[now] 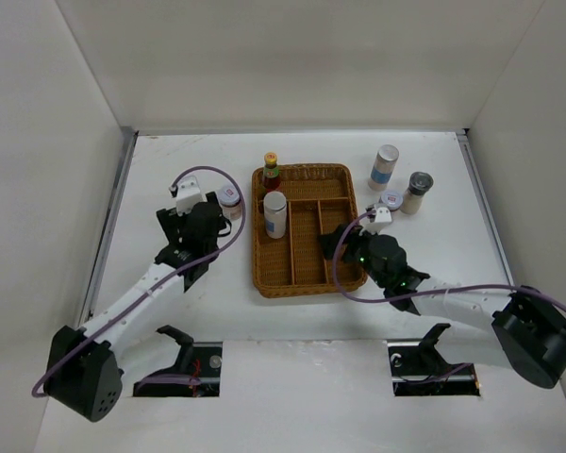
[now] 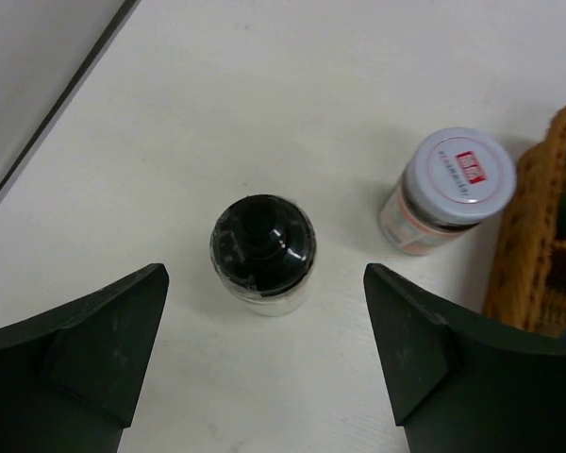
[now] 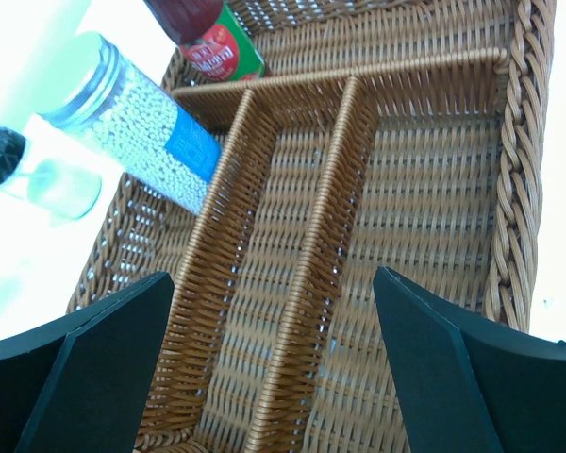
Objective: Organize the condiment bottles
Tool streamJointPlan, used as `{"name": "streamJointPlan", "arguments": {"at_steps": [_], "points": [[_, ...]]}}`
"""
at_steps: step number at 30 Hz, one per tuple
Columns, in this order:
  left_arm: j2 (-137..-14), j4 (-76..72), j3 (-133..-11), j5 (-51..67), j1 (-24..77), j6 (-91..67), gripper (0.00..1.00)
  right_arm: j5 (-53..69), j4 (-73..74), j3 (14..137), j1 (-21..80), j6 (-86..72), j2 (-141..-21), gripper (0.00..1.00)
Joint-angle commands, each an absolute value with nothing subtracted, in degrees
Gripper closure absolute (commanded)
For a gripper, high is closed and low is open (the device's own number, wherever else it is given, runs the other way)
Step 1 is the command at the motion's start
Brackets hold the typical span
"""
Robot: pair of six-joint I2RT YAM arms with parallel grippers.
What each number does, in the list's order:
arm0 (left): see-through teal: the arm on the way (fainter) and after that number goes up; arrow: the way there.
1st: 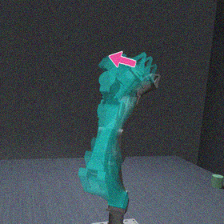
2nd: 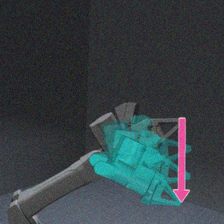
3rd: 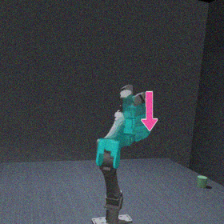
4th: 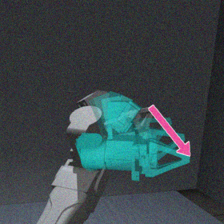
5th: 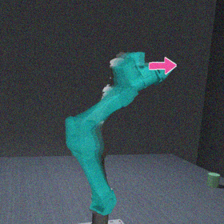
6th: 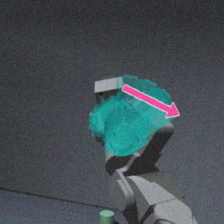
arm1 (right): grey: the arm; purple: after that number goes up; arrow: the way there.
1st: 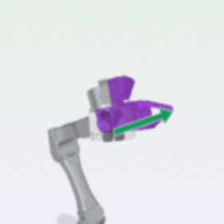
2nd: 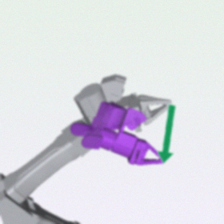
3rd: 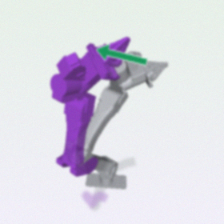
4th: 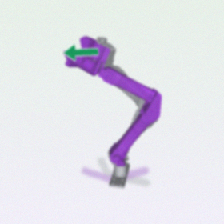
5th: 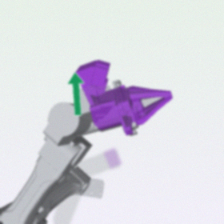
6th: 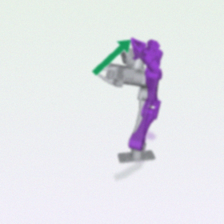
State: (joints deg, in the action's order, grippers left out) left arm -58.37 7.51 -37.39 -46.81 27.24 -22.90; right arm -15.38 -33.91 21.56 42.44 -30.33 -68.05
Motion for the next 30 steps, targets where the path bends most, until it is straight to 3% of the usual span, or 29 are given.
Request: {"name": "streamJointPlan", "arguments": {"at_steps": [1, 10, 16, 19, 25, 30], "points": [[-62.65, 2.13, -35.95, -45.97, 24.57, -23.73, 0.15, -14.24, -36.47, 23.03, 42.85, -30.85, -68.38, 0.06], [-72.24, -7.02, -36.65, -40.96, 19.73, -24.26, 0.2, -14.06, -37.0, 22.68, 42.85, -30.67, -67.77, 0.05], [-71.55, -7.3, -35.78, -40.43, 19.9, -24.35, 0.51, -13.97, -36.74, 22.77, 42.85, -30.67, -67.51, 0.05], [-66.73, -4.76, -35.33, -40.34, 20.43, -23.73, 0.62, -13.71, -37.26, 22.06, 42.5, -31.29, -67.15, 0.05], [-51.78, 5.25, -39.36, -44.55, 30.43, -23.03, 0.65, -14.59, -37.97, 21.62, 42.67, -31.37, -66.44, 0.05], [-49.65, 10.28, -43.59, -44.03, 42.47, -22.85, 0.65, -14.68, -37.79, 22.06, 42.76, -30.94, -66.8, 0.06]]}}
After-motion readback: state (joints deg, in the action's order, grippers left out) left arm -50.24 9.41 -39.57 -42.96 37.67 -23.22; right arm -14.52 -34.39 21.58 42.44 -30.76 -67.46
